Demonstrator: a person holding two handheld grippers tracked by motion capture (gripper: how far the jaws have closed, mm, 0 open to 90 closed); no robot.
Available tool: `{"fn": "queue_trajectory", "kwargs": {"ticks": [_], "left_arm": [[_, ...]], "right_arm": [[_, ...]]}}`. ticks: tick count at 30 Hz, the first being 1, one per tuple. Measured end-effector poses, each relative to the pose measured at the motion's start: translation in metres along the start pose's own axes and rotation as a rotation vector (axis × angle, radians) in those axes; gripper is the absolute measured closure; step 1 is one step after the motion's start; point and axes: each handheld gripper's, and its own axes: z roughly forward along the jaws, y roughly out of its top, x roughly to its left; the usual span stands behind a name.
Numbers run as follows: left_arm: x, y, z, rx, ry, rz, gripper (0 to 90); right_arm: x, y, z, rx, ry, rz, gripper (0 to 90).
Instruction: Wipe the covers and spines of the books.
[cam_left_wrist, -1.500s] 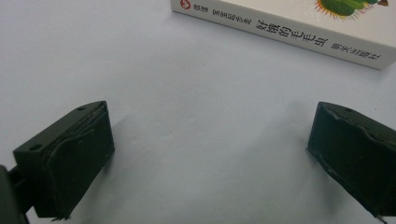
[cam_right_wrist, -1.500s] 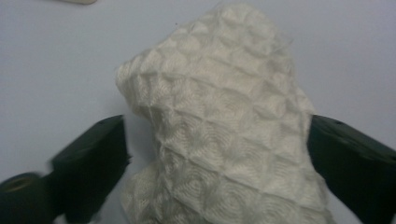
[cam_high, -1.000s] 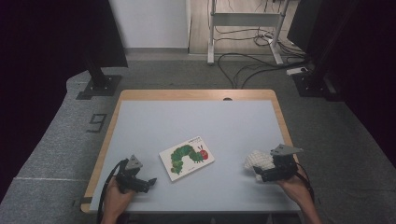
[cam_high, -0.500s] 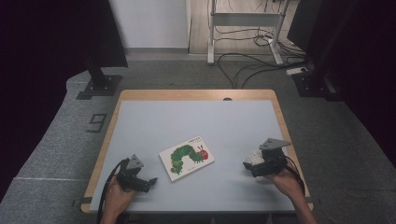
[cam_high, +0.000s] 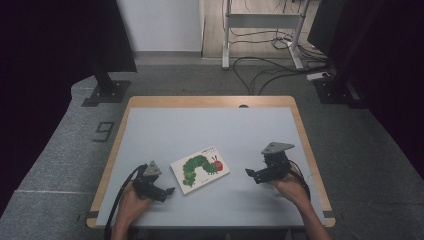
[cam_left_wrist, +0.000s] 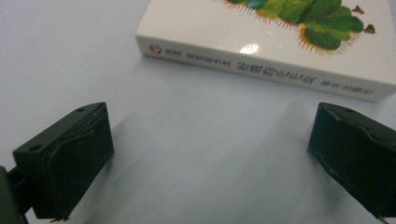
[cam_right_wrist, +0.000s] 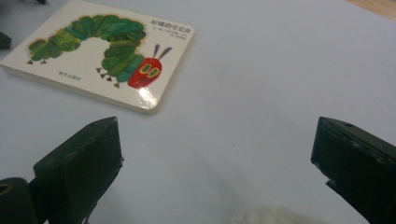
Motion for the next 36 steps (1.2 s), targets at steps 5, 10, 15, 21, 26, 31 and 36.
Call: {"fn": "queue_trajectory", "kwargs": {"ticks": [5, 10, 15, 21, 26, 31, 36], "left_arm": [[-0.002, 0.006, 0.006, 0.002, -0.015, 0.012, 0.0], [-0.004, 0.010, 0.009, 0.003, -0.026, 0.026, 0.0], [-0.004, 0.010, 0.009, 0.000, -0.029, 0.033, 0.0], [-0.009, 0.015, 0.013, 0.003, -0.051, 0.060, 0.0], [-0.013, 0.019, 0.017, 0.005, -0.069, 0.081, 0.0], [-0.017, 0.023, 0.021, 0.005, -0.085, 0.097, 0.0], [-0.018, 0.024, 0.022, 0.005, -0.085, 0.095, 0.0]], "right_arm": [[0.009, 0.012, 0.015, 0.000, 0.028, -0.015, 1.5], [0.019, 0.022, 0.033, 0.003, 0.057, -0.038, 1.5], [0.025, 0.026, 0.051, 0.016, 0.071, -0.050, 1.7], [0.028, 0.029, 0.073, 0.039, 0.092, -0.056, 1.6], [0.030, 0.031, 0.088, 0.044, 0.111, -0.057, 1.0], [0.031, 0.034, 0.099, 0.049, 0.133, -0.065, 0.3], [0.029, 0.034, 0.108, 0.060, 0.144, -0.071, 0.0]]}}
